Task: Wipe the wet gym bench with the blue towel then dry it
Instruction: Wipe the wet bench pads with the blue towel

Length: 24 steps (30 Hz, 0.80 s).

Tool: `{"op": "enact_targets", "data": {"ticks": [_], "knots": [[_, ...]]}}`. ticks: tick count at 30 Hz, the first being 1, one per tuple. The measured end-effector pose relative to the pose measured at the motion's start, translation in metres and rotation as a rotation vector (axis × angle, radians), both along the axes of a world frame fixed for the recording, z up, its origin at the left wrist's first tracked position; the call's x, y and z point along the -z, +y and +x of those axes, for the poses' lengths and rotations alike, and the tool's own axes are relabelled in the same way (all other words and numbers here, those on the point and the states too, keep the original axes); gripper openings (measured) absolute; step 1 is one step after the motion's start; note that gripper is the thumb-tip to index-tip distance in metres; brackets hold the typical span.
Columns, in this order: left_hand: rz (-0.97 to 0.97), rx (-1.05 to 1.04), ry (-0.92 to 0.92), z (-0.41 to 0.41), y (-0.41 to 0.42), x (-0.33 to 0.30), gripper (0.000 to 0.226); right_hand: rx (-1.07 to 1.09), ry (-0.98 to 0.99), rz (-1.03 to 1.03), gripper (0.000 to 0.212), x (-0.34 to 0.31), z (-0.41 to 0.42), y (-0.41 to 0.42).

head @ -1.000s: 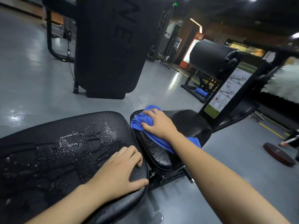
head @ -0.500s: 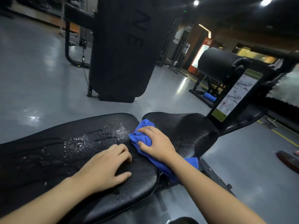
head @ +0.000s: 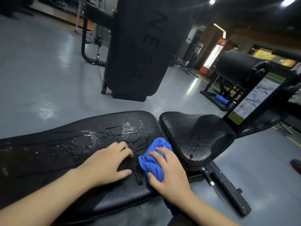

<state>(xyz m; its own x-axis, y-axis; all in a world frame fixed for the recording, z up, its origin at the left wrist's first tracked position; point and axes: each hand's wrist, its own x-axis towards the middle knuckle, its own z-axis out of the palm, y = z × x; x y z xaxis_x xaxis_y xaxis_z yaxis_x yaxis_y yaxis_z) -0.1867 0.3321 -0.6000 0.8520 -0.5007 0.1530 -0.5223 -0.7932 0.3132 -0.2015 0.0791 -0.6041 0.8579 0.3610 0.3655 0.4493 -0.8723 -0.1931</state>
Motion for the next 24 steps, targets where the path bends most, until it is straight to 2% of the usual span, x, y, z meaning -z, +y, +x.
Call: {"op": "enact_targets", "data": {"ticks": [7, 12, 15, 19, 24], "knots": [[0.045, 0.007, 0.007, 0.006, -0.002, 0.000, 0.049, 0.033, 0.021, -0.021, 0.057, -0.008, 0.029, 0.011], [0.002, 0.016, -0.002, 0.009, 0.000, 0.003, 0.047, 0.056, 0.042, -0.055, 0.059, -0.015, 0.092, 0.029], [-0.037, 0.017, -0.011, 0.010, 0.002, 0.005, 0.047, 0.135, 0.020, -0.058, 0.053, -0.018, 0.139, 0.046], [-0.086, 0.017, -0.028, 0.011, 0.005, 0.008, 0.047, 0.221, 0.095, -0.073, 0.051, -0.024, 0.197, 0.071], [-0.135, 0.032, -0.056, 0.014, 0.011, 0.015, 0.047, 0.199, 0.133, -0.171, 0.053, -0.023, 0.243, 0.095]]}}
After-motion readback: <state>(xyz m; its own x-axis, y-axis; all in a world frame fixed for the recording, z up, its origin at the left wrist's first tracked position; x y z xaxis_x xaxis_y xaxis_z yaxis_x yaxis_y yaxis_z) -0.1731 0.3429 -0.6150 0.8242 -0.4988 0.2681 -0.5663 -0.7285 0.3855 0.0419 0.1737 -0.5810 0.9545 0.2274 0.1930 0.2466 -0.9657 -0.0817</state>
